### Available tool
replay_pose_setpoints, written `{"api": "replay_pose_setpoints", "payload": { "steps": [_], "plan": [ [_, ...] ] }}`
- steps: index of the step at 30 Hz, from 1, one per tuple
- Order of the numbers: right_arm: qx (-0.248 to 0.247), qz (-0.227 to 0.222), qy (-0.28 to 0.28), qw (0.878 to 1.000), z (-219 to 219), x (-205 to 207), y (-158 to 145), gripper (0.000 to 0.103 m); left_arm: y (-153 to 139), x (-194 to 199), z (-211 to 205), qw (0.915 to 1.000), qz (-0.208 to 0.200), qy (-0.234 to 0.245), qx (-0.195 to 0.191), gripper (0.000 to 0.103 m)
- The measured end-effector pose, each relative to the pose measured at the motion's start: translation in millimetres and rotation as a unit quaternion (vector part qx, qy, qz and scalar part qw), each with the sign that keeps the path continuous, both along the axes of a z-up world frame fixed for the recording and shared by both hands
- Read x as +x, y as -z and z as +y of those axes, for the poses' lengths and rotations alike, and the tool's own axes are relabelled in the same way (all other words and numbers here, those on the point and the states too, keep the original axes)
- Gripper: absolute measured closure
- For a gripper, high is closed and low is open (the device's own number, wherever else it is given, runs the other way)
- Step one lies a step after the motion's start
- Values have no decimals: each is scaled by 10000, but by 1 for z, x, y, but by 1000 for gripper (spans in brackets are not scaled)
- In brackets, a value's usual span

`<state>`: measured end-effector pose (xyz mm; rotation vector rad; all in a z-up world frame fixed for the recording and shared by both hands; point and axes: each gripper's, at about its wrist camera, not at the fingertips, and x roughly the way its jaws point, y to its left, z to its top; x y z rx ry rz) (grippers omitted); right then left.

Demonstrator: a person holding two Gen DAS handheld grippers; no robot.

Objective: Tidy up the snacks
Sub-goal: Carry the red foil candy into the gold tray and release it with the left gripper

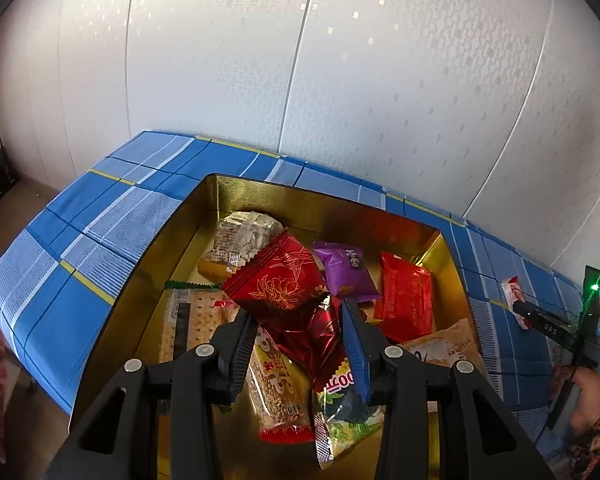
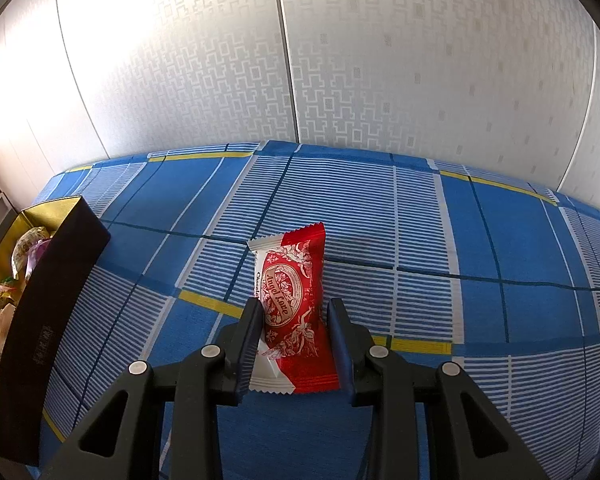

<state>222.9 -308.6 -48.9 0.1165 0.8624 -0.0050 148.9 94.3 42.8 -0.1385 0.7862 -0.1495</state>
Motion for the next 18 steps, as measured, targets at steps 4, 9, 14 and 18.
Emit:
{"api": "replay_pose_setpoints", "payload": {
  "steps": [4, 9, 14, 18],
  "plan": [
    [-2, 0, 1, 10000, 0, 0, 0, 70, 4, 9, -3, 9999, 109, 15, 100, 61],
    [-30, -6, 16, 10000, 0, 0, 0, 70, 11, 20, -8, 9995, 166, -43, 267, 57],
    [-89, -37, 124, 9999, -3, -1, -1, 69, 13, 15, -5, 9998, -17, -34, 200, 35],
    [-112, -85, 148, 9998, -3, -2, -2, 70, 12, 10, 12, 9993, -139, -206, -275, 27]
  ]
}}
